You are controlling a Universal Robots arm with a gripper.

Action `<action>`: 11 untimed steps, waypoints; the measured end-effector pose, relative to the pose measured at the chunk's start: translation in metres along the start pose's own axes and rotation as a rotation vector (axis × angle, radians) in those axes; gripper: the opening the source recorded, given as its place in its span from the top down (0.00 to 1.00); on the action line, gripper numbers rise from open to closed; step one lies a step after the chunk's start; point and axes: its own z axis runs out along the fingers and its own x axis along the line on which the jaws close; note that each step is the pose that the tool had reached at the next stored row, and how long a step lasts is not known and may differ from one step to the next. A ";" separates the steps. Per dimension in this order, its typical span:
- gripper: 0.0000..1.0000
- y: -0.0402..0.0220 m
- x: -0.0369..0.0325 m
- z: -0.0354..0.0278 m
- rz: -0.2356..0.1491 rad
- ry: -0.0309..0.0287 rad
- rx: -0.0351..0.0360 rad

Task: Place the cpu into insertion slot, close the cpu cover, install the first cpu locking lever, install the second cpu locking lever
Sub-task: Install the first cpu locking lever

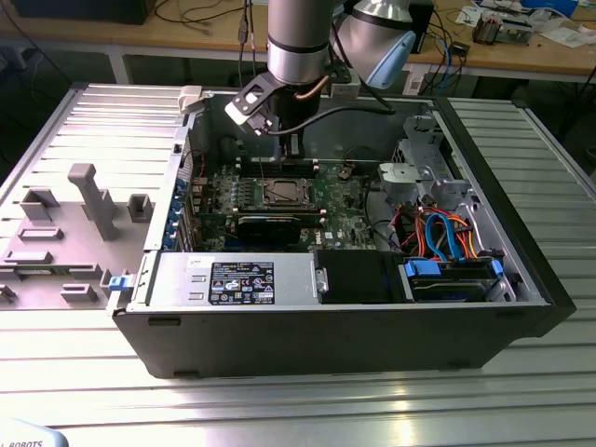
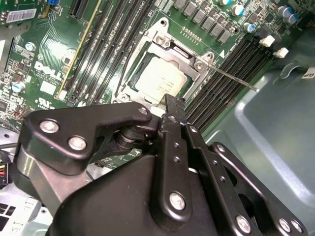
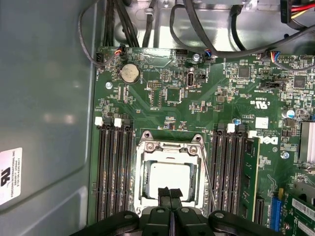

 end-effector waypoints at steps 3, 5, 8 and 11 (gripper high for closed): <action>0.89 0.0000 0.0000 0.0000 -0.016 0.0000 0.0008; 0.89 0.0000 0.0000 0.0000 -0.035 -0.0001 0.0020; 0.89 0.0000 0.0000 0.0000 -0.044 -0.0001 0.0024; 0.89 0.0000 0.0000 0.0000 -0.051 -0.0001 0.0028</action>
